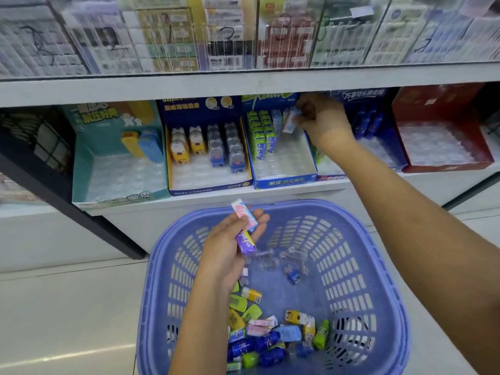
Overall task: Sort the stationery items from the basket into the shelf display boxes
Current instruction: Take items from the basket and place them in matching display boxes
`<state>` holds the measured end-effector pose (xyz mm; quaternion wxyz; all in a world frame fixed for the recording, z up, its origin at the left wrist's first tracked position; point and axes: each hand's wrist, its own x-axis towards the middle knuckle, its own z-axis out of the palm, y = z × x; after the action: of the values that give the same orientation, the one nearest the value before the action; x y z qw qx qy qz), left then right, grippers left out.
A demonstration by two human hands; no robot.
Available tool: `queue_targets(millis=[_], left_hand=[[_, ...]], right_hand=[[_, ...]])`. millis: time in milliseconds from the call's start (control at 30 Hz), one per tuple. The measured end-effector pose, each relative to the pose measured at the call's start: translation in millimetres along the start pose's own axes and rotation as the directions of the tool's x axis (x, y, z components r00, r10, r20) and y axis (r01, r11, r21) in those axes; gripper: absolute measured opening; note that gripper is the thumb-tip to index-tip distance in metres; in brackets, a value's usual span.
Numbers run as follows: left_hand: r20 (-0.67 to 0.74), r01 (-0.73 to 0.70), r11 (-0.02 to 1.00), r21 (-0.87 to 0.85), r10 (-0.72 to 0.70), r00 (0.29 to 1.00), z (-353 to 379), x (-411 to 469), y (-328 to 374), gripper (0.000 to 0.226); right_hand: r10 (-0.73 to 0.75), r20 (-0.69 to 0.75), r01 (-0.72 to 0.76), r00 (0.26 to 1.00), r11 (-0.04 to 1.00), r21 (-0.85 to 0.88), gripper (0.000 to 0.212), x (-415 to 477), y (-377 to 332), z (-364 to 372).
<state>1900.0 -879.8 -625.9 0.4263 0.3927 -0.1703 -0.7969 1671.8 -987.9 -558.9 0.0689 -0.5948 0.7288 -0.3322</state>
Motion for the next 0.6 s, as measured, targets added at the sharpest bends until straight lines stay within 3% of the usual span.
queue_targets(millis=[100,267,433,600], left_hand=[[0.027,0.019,1.0,0.007,-0.019,0.999,-1.4,1.9,0.2,0.021],[0.014,0.02,0.985,0.173,-0.023,1.0,-1.1,7.0,-1.5,0.021],[0.005,0.023,0.954,0.3,-0.026,1.0,-4.1,9.3,-3.9,0.013],[0.048,-0.018,0.939,0.343,0.002,0.999,-5.8,7.7,-5.3,0.016]], right_hand=[[-0.021,0.091,0.023,0.996,1.0,-0.018,0.021,17.1,4.0,13.6],[-0.088,0.228,0.089,0.97,0.996,0.004,0.018,26.8,11.1,16.0],[-0.109,0.241,0.127,0.964,0.99,-0.06,0.02,31.9,5.3,13.8],[-0.051,0.26,0.122,0.964,0.956,-0.268,0.022,33.3,1.5,14.1]])
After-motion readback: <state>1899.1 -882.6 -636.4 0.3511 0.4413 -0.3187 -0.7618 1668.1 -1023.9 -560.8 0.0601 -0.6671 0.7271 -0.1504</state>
